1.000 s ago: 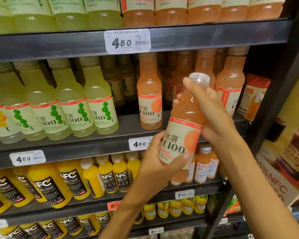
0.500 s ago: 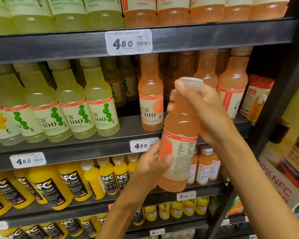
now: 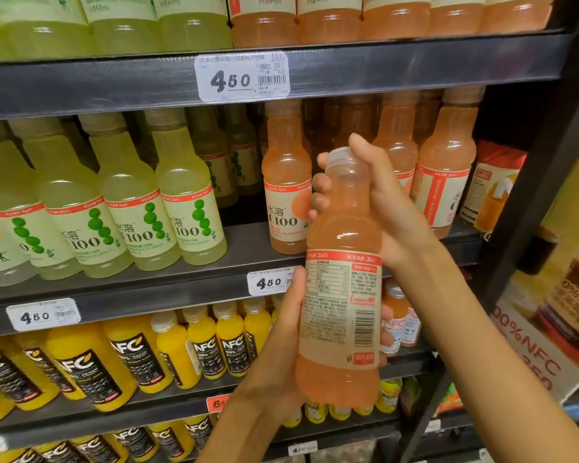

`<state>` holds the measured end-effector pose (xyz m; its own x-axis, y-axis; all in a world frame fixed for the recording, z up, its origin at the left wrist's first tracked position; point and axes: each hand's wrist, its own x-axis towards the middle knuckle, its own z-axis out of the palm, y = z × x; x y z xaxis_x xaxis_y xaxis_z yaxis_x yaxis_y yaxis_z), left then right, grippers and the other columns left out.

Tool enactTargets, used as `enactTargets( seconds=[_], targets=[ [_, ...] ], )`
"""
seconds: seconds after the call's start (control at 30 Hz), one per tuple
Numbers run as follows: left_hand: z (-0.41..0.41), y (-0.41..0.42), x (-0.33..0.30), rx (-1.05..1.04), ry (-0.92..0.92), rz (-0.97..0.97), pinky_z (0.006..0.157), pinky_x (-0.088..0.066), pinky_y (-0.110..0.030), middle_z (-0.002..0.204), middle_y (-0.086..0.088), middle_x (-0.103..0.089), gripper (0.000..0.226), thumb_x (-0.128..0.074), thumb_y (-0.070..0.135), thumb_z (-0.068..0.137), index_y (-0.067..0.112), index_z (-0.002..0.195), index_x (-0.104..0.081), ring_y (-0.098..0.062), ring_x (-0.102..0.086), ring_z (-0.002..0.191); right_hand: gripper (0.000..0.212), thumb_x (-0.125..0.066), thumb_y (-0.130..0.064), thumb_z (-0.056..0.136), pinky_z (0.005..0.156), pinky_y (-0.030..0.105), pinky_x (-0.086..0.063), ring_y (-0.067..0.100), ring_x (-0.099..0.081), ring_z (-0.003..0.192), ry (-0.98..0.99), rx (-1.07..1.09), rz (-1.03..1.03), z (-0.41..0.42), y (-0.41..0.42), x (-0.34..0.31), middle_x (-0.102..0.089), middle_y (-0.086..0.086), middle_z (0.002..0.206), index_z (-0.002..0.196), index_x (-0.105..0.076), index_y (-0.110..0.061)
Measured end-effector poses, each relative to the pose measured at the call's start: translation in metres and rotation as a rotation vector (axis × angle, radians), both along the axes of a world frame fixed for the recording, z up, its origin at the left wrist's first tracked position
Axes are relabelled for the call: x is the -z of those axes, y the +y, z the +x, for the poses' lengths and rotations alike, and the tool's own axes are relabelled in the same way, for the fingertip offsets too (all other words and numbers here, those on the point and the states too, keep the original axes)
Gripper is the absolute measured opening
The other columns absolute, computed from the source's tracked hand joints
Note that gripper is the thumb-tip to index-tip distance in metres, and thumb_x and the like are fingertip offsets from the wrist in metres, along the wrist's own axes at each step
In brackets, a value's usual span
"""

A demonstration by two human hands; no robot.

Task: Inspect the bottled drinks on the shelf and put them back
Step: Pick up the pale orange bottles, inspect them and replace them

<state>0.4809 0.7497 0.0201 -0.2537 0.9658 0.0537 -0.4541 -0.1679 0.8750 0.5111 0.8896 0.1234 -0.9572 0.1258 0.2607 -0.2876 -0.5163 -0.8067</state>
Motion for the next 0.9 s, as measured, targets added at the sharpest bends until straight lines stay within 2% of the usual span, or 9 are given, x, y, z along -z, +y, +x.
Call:
enactTargets(
  seconds=[0.13, 0.23, 0.33, 0.43, 0.53, 0.6, 0.67, 0.77, 0.9],
  targets=[
    [-0.009, -0.006, -0.003, -0.220, 0.316, -0.138, 0.102, -0.043, -0.039, 0.120, 0.014, -0.067, 0.063, -0.031, 0.086, 0.068, 0.053, 0.111, -0.063, -0.005, -0.061, 0.113, 0.031, -0.053, -0.044, 0.094, 0.064, 0.031, -0.054, 0.015, -0.065, 0.067, -0.014, 0.287, 0.279, 0.007, 0.003, -0.007, -0.066, 0.002, 0.074, 0.107, -0.055, -0.016],
    [-0.008, -0.007, -0.003, -0.275, 0.324, -0.147, 0.104, -0.041, -0.047, 0.120, 0.009, -0.067, 0.077, -0.045, 0.089, 0.062, 0.043, 0.122, -0.059, -0.012, -0.062, 0.113, 0.033, -0.057, -0.047, 0.091, 0.062, 0.031, -0.056, 0.016, -0.068, 0.070, -0.063, 0.389, 0.282, 0.007, 0.003, -0.008, -0.069, 0.003, 0.075, 0.107, -0.056, -0.017],
    [-0.002, -0.005, -0.005, -0.227, 0.199, -0.087, 0.096, -0.048, -0.045, 0.115, -0.004, -0.069, 0.082, -0.055, 0.080, 0.065, 0.027, 0.128, -0.057, -0.021, -0.066, 0.105, 0.042, -0.056, -0.049, 0.090, 0.069, 0.033, -0.057, 0.018, -0.069, 0.076, -0.143, 0.303, 0.270, 0.003, 0.006, -0.010, -0.070, 0.006, 0.081, 0.111, -0.058, -0.013],
    [0.000, -0.005, -0.013, -0.034, -0.073, 0.030, 0.079, -0.052, -0.040, 0.105, -0.015, -0.067, 0.078, -0.049, 0.071, 0.081, 0.010, 0.129, -0.056, -0.027, -0.067, 0.087, 0.046, -0.060, -0.046, 0.087, 0.078, 0.035, -0.054, 0.019, -0.066, 0.083, -0.143, 0.149, 0.104, -0.004, 0.007, -0.005, -0.068, 0.006, 0.086, 0.116, -0.054, -0.011],
    [0.005, -0.003, -0.016, 0.147, -0.299, 0.109, 0.075, -0.054, -0.037, 0.099, -0.016, -0.065, 0.076, -0.047, 0.066, 0.087, 0.000, 0.126, -0.055, -0.026, -0.065, 0.083, 0.041, -0.057, -0.044, 0.087, 0.072, 0.033, -0.057, 0.018, -0.067, 0.076, -0.072, 0.039, -0.134, -0.011, 0.006, 0.004, -0.068, 0.006, 0.083, 0.114, -0.053, -0.013],
    [0.005, -0.002, -0.014, 0.172, -0.337, 0.124, 0.076, -0.054, -0.036, 0.099, -0.016, -0.065, 0.076, -0.045, 0.065, 0.089, -0.002, 0.124, -0.055, -0.025, -0.066, 0.083, 0.035, -0.054, -0.043, 0.090, 0.067, 0.031, -0.056, 0.015, -0.064, 0.070, -0.049, 0.016, -0.180, -0.014, 0.004, 0.007, -0.064, 0.003, 0.079, 0.111, -0.050, -0.014],
    [0.003, -0.003, -0.012, 0.161, -0.285, 0.108, 0.077, -0.054, -0.036, 0.100, -0.016, -0.066, 0.077, -0.042, 0.066, 0.089, -0.002, 0.124, -0.056, -0.025, -0.066, 0.085, 0.031, -0.053, -0.040, 0.092, 0.065, 0.030, -0.055, 0.013, -0.061, 0.063, -0.029, 0.044, -0.157, -0.013, 0.004, 0.005, -0.060, 0.002, 0.074, 0.108, -0.048, -0.014],
    [-0.002, -0.003, -0.008, -0.049, -0.025, 0.023, 0.086, -0.054, -0.041, 0.113, -0.015, -0.067, 0.076, -0.044, 0.071, 0.083, 0.011, 0.129, -0.058, -0.026, -0.067, 0.100, 0.028, -0.054, -0.037, 0.094, 0.064, 0.031, -0.055, 0.014, -0.062, 0.063, 0.023, 0.175, 0.036, -0.006, 0.008, -0.001, -0.062, 0.002, 0.073, 0.109, -0.050, -0.013],
    [-0.005, -0.006, -0.009, -0.166, 0.111, -0.023, 0.084, -0.056, -0.040, 0.119, -0.012, -0.067, 0.082, -0.065, 0.075, 0.065, 0.025, 0.129, -0.058, -0.027, -0.068, 0.102, 0.025, -0.058, -0.034, 0.094, 0.062, 0.032, -0.055, 0.017, -0.066, 0.064, 0.001, 0.341, 0.145, 0.001, 0.009, -0.006, -0.067, 0.003, 0.073, 0.107, -0.052, -0.014]
  ],
)
